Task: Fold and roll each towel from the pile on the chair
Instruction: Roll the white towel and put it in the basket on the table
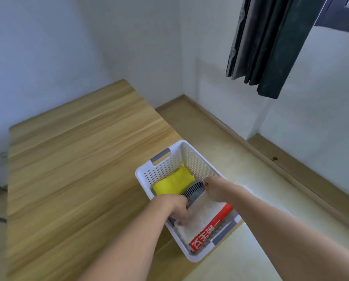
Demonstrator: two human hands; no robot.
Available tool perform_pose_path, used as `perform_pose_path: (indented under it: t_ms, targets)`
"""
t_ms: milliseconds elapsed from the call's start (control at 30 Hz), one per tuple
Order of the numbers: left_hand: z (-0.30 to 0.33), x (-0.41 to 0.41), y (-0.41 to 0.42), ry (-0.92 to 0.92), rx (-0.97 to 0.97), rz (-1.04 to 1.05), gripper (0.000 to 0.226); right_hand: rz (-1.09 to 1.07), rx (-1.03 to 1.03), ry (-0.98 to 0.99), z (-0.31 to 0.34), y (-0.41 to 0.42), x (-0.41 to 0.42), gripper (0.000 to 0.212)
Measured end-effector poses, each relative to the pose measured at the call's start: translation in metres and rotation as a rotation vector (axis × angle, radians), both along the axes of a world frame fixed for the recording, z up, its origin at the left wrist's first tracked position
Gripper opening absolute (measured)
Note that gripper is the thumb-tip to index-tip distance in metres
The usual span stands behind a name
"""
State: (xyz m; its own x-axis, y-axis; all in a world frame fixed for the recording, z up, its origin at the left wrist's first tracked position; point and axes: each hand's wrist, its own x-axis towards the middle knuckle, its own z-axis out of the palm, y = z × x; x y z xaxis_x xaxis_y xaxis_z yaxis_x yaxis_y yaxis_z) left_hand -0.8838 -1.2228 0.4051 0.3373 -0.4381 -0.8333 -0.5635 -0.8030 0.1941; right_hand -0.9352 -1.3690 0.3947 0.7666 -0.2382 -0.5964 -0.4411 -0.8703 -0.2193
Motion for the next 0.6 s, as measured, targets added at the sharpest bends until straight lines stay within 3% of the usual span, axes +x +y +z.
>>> perform_pose_path:
  t_ms: [233,300,433,533,600]
  targets:
    - [-0.037,-0.002,-0.011,0.025,0.098,0.006,0.019,0.097,0.049,0.101,-0.038,-0.001,-0.004,0.027]
    - [-0.045,-0.001,-0.014,0.03,0.114,0.013,0.02,-0.005,0.069,0.199,-0.039,0.004,-0.001,0.021]
    - [-0.058,0.004,-0.014,0.035,0.116,0.032,0.021,0.389,-0.224,0.359,-0.055,0.007,0.004,0.031]
    - [-0.066,0.005,-0.014,0.028,0.102,0.05,0.022,-0.022,0.008,0.237,-0.062,0.013,0.003,0.026]
    - [-0.071,0.004,-0.014,0.015,0.091,0.056,0.01,-0.156,0.048,0.146,-0.068,0.013,0.003,0.04]
